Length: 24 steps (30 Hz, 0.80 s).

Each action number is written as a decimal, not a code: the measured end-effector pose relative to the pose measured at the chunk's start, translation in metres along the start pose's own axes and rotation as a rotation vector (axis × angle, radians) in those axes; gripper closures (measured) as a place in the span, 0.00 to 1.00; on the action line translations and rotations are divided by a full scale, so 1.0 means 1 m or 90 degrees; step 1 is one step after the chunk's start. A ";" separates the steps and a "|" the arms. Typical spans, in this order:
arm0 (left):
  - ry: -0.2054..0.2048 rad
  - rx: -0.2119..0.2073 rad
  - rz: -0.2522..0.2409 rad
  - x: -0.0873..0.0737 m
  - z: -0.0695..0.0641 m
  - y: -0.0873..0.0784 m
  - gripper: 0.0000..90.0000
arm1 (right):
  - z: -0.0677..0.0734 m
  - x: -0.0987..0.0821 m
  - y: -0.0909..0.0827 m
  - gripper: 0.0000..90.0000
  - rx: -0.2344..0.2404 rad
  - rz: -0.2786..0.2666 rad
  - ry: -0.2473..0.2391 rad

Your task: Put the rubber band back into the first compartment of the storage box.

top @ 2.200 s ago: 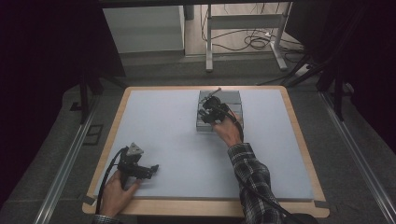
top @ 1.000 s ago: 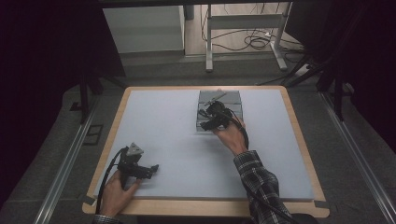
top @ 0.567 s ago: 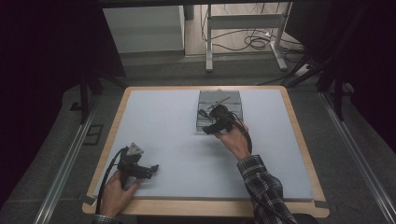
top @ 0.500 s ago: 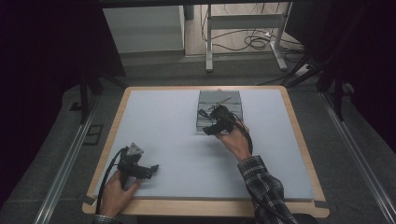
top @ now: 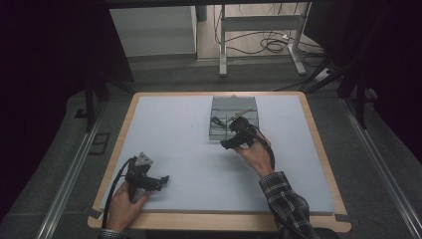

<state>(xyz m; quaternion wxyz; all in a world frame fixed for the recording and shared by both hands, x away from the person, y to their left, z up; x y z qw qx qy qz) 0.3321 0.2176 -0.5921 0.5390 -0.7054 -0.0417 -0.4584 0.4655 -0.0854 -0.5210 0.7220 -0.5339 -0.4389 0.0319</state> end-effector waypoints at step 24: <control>0.000 0.000 0.000 0.000 0.000 0.000 0.00 | -0.005 -0.026 -0.035 0.20 0.001 -0.021 0.016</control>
Point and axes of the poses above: each handheld gripper's, and its own axes: y roughly forward along the jaws, x roughly out of its top, z roughly to its left, the point moved 5 cm from there along y, roughly forward along the jaws, and after that the axes turned 5 degrees about y, right-handed, at the moved point
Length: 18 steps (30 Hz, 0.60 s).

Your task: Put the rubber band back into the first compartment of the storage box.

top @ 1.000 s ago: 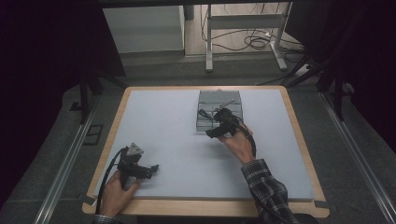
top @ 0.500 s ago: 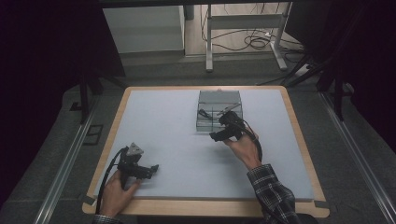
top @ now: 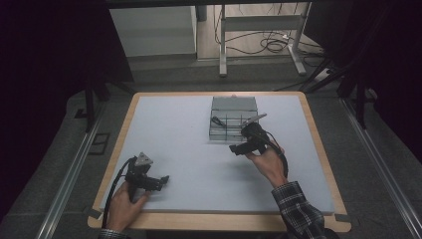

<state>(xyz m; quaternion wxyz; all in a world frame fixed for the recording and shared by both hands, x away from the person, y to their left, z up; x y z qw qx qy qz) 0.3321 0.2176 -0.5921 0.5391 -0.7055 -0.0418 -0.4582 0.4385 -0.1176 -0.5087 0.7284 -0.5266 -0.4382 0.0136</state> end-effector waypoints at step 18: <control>0.000 0.000 0.000 0.000 0.000 0.000 0.00 | -0.006 -0.029 -0.020 0.13 0.001 0.015 0.002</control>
Point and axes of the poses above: each handheld gripper's, and its own axes: y roughly forward along the jaws, x roughly out of its top, z roughly to its left, the point moved 5 cm from there along y, roughly forward along the jaws, and after that the axes turned 5 degrees about y, right-handed, at the moved point
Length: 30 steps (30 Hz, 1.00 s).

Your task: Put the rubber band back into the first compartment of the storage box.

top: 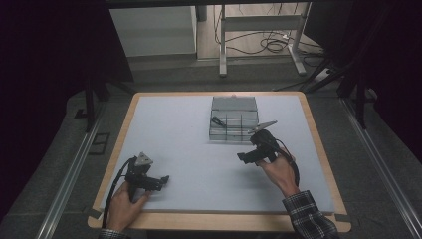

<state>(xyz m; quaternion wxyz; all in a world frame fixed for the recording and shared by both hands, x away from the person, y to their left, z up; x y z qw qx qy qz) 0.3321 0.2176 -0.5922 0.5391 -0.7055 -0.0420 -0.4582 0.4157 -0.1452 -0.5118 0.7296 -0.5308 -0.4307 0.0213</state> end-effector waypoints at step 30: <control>0.000 0.000 0.000 0.000 0.000 0.000 0.00 | -0.005 -0.058 -0.033 0.08 -0.011 0.015 -0.007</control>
Point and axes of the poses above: each handheld gripper's, and its own axes: y roughly forward along the jaws, x roughly out of its top, z roughly to its left, the point moved 5 cm from there along y, roughly forward along the jaws, and after that the axes turned 5 degrees about y, right-handed, at the moved point
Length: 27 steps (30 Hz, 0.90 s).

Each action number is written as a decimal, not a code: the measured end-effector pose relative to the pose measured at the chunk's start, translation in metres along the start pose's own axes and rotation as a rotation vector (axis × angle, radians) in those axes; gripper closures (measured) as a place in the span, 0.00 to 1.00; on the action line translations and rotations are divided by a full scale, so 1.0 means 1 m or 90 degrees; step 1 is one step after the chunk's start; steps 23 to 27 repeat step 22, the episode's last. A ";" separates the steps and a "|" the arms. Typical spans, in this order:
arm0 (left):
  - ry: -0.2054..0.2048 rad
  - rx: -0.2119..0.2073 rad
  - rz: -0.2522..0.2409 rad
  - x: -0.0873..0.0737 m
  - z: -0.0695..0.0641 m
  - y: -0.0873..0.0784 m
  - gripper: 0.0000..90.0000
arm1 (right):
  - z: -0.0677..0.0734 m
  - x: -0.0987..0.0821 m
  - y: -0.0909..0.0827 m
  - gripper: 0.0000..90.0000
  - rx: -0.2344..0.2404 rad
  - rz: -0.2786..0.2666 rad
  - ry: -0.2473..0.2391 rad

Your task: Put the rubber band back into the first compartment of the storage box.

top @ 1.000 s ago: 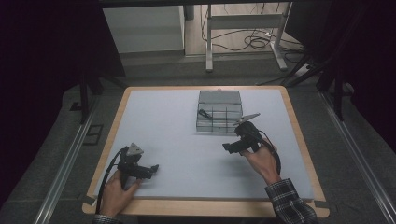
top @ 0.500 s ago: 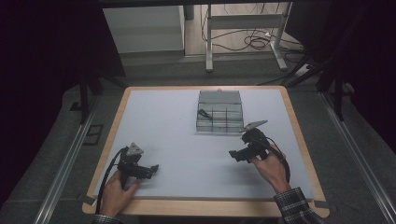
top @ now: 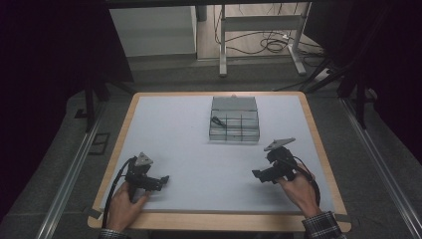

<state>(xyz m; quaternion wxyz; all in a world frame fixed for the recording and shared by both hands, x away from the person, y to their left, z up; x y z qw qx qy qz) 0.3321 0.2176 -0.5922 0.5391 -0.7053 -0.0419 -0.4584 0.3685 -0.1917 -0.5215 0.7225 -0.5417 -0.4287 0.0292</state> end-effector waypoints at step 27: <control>-0.001 0.000 -0.001 0.000 0.000 0.000 0.00 | -0.009 -0.057 0.003 0.06 -0.025 0.061 -0.021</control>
Point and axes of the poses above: each handheld gripper's, and its own axes: y roughly forward along the jaws, x roughly out of its top, z roughly to its left, the point moved 5 cm from there along y, roughly forward along the jaws, and after that the axes turned 5 degrees about y, right-handed, at the moved point
